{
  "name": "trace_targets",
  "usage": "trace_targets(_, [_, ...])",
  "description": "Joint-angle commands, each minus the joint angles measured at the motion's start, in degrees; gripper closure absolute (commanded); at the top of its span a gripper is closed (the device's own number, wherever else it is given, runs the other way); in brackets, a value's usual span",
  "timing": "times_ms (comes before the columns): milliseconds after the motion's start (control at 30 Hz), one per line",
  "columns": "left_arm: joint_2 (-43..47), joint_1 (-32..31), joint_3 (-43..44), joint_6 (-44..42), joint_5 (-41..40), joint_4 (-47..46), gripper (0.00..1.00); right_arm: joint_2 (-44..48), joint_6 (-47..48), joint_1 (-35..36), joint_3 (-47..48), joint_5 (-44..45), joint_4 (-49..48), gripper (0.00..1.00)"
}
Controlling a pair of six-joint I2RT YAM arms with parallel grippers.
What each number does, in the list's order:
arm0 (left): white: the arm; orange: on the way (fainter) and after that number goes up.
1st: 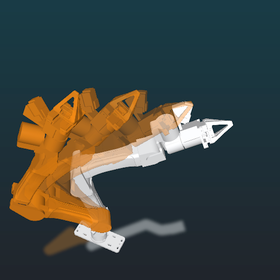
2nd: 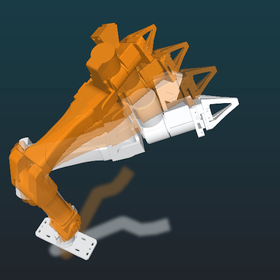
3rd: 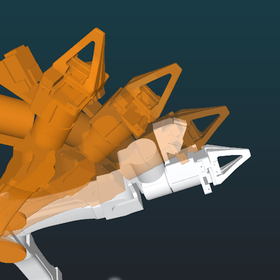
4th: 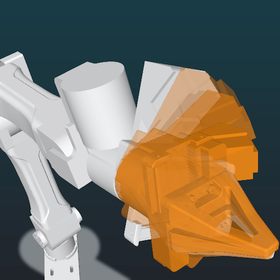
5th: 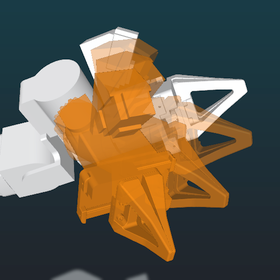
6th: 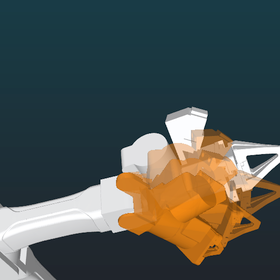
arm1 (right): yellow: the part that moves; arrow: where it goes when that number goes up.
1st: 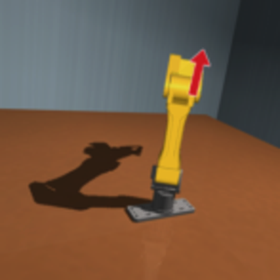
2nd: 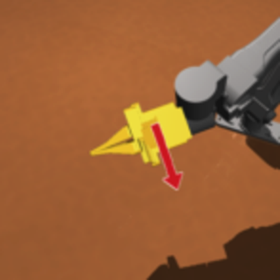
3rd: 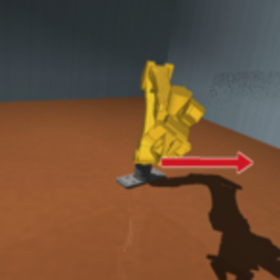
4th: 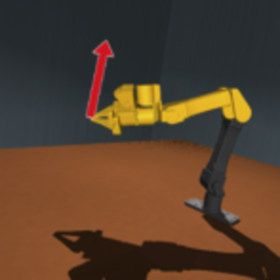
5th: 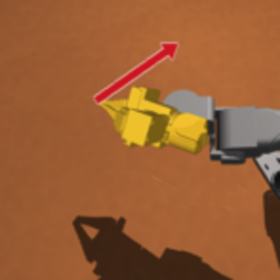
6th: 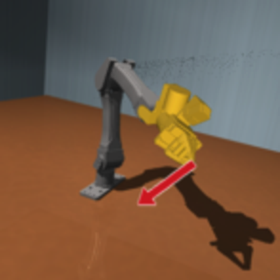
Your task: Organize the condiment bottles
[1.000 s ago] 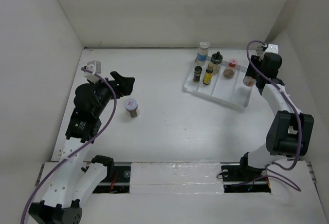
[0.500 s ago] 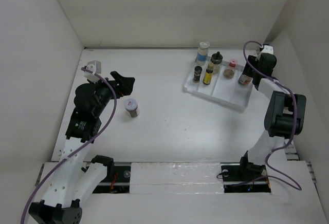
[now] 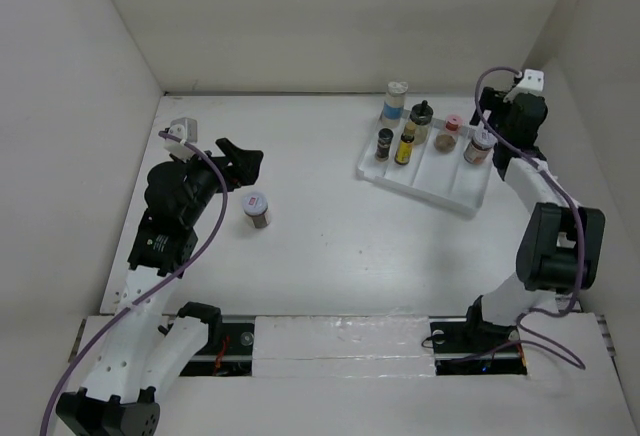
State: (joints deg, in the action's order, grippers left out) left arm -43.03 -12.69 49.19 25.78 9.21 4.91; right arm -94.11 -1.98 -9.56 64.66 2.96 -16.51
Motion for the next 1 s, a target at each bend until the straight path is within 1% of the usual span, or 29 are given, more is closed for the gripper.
trace_targets(0, [1.3, -0.1, -0.3, -0.3, 0.4, -3.1, 0.07, 9.3, -0.4, 2.6, -0.8, -4.2, -3.1, 0.08])
trace_targets(33, [2.0, -0.1, 0.3, -0.3, -0.5, -3.1, 0.07, 10.8, -0.9, 5.7, -2.3, -6.5, -3.1, 0.22])
trace_targets(67, [2.5, -0.1, 0.3, -0.3, -1.2, -3.1, 0.07, 12.7, -0.9, 7.7, -3.0, -9.4, -3.1, 0.31])
trace_targets(100, [3.0, -0.1, 0.3, -0.3, -2.0, -2.5, 0.07, 12.7, -0.9, 10.2, -3.5, -12.5, -3.9, 0.49])
trace_targets(133, [3.7, -0.1, 0.3, 0.2, -4.0, -2.5, 0.08, 12.7, -0.9, 16.2, -3.5, -17.8, -3.9, 0.7])
trace_targets(167, [5.4, -0.1, 0.3, 0.2, -5.1, -2.5, 0.1, 12.7, -0.9, 19.7, -3.5, -19.4, -3.9, 0.89])
trace_targets(200, [6.3, -0.1, -0.4, 0.2, -6.1, -2.5, 0.1, 11.8, -0.9, 23.3, -3.5, -19.9, -3.3, 0.93])
trace_targets(233, [7.2, -0.1, -0.4, 0.9, -8.4, -2.5, 0.1, 11.3, -0.3, 26.9, -3.5, -19.9, -3.3, 0.95])
trace_targets(267, [8.4, -0.1, -0.4, 0.9, -9.6, -2.5, 0.11, 10.7, -0.3, 33.8, -3.5, -19.9, -3.3, 0.93])
trace_targets(300, [9.0, -0.1, -0.4, 1.5, -10.6, -1.4, 0.11, 9.1, -0.3, 37.2, -3.5, -19.3, -3.3, 0.87])
trace_targets(333, [9.5, -0.1, -0.4, 1.5, -11.7, -1.4, 0.12, 7.9, 1.2, 40.2, -2.9, -19.3, -3.3, 0.77])
trace_targets(367, [10.1, -0.1, -0.4, 2.0, -14.1, -0.7, 0.12, 6.5, 1.2, 45.4, -2.9, -21.5, -3.3, 0.62])
trace_targets(400, [10.7, -0.1, -1.0, 2.5, -15.0, -0.7, 0.12, 4.9, 1.7, 47.7, -1.2, -22.5, -3.3, 0.33])
trace_targets(433, [11.5, -0.1, -1.0, 2.5, -15.8, -0.2, 0.12, 1.0, 3.0, 49.8, -0.3, -23.8, -3.3, 0.21])
trace_targets(500, [11.5, -0.1, -1.0, 2.5, -17.1, -0.2, 0.12, -3.6, 3.7, 54.8, 3.3, -25.3, -1.7, 0.02])
trace_targets(533, [12.0, -0.1, -1.0, 2.5, -17.1, 0.4, 0.12, -7.9, 4.6, 56.1, 4.8, -26.3, -1.2, 0.0])
trace_targets(600, [12.0, -0.1, -1.0, 2.5, -17.1, 0.4, 0.12, -11.6, 5.1, 58.9, 7.1, -26.2, -1.2, 0.0])
trace_targets(633, [12.0, -0.1, -1.0, 2.5, -17.1, 0.4, 0.12, -13.5, 5.1, 59.6, 10.1, -26.2, -1.2, 0.0])
trace_targets(667, [12.0, -0.1, -1.0, 2.5, -16.3, -0.2, 0.12, -17.0, 5.1, 59.6, 11.8, -26.2, -0.5, 0.0])
trace_targets(767, [11.2, -0.1, -1.0, 2.5, -14.4, -0.2, 0.12, -22.7, 5.1, 60.9, 17.1, -25.4, -0.5, 0.0])
trace_targets(967, [10.7, -0.1, -1.0, 2.0, -12.2, -0.9, 0.12, -30.0, 5.8, 61.4, 26.9, -25.5, 0.7, 0.0])
